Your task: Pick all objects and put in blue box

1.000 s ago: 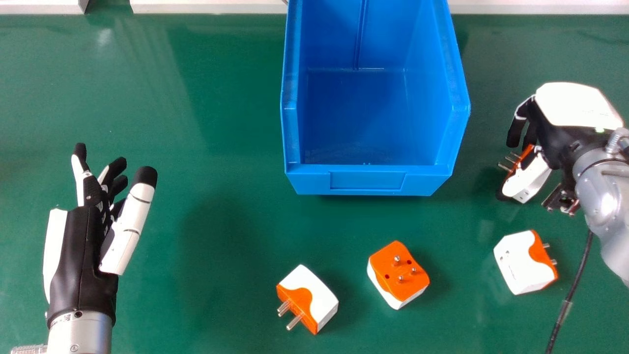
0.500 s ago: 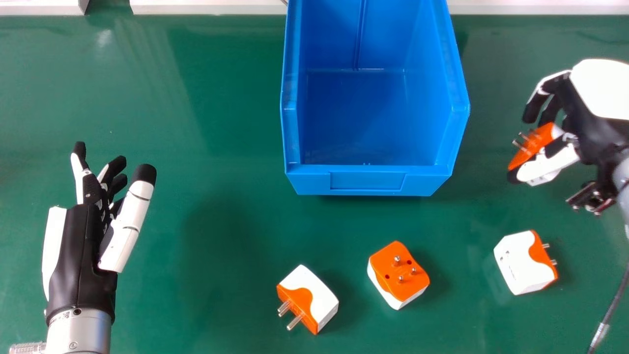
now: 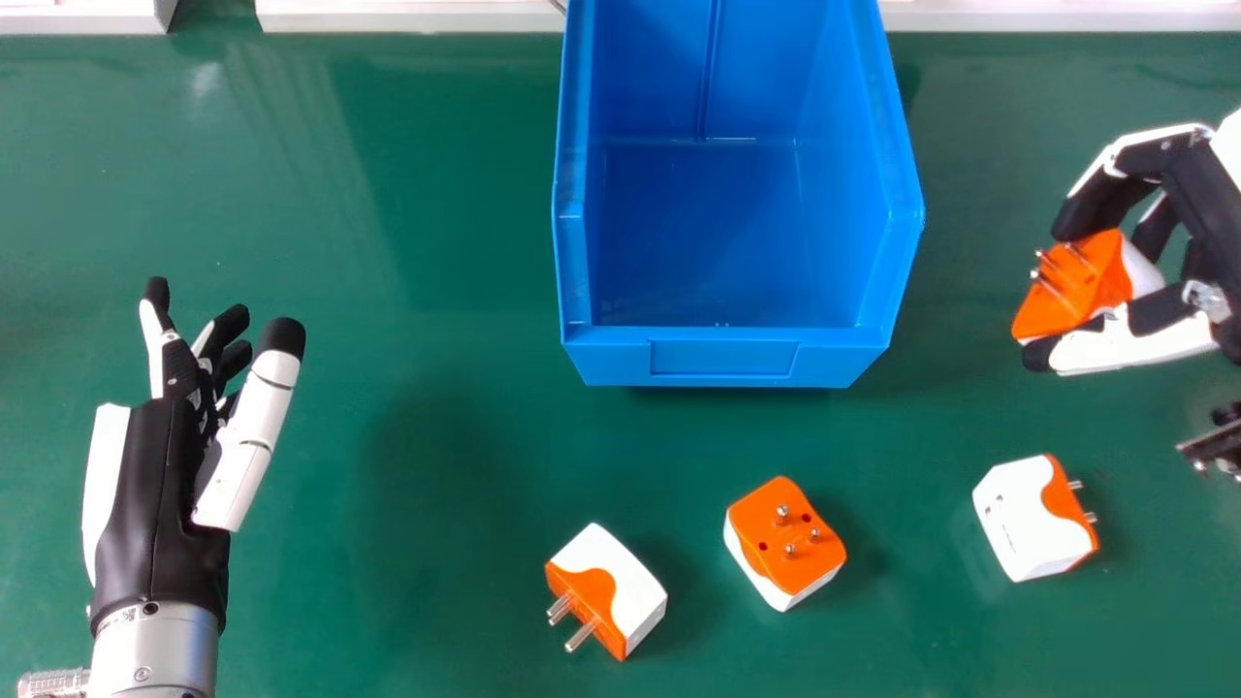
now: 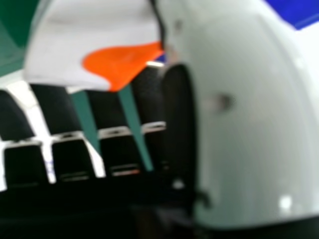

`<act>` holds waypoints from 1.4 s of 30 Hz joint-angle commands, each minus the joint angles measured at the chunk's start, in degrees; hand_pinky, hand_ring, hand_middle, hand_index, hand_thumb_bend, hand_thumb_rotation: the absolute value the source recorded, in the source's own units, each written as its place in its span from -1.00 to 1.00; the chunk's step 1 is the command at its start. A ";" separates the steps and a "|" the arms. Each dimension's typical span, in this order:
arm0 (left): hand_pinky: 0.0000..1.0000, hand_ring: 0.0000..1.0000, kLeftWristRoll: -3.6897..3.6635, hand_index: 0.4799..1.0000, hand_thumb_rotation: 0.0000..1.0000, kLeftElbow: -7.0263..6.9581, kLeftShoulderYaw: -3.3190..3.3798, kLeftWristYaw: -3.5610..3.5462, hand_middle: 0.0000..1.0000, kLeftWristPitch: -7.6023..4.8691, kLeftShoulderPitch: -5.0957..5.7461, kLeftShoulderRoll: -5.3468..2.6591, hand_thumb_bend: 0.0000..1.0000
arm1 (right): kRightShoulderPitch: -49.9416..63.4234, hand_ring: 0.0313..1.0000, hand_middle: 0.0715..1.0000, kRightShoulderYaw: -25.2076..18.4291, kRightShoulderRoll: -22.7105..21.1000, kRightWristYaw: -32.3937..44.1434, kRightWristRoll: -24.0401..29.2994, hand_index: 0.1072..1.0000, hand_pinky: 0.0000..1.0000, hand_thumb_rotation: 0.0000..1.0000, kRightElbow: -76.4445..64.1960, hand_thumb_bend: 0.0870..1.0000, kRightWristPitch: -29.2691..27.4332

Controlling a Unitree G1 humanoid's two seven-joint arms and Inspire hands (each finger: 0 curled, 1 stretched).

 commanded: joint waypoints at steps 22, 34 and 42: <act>0.76 0.85 0.20 0.67 0.45 -0.81 -0.17 0.30 0.88 2.61 -2.69 0.46 0.31 | 4.00 0.05 -0.07 9.56 11.24 4.40 -0.01 -0.17 -0.26 -1.00 -13.51 -0.12 -5.56; 0.77 0.85 0.68 0.67 0.47 -0.83 -0.95 1.11 0.88 3.12 -3.22 -0.03 0.37 | -11.87 -0.10 0.00 17.41 14.62 8.25 0.93 -0.08 -0.34 -1.00 -5.32 -0.12 -5.60; 0.77 0.85 0.40 0.67 0.48 -1.13 -1.09 1.25 0.88 3.49 -3.16 -0.07 0.38 | -24.49 -0.12 0.02 22.85 18.80 3.87 -6.10 -0.08 -0.34 -1.00 8.76 -0.12 -5.61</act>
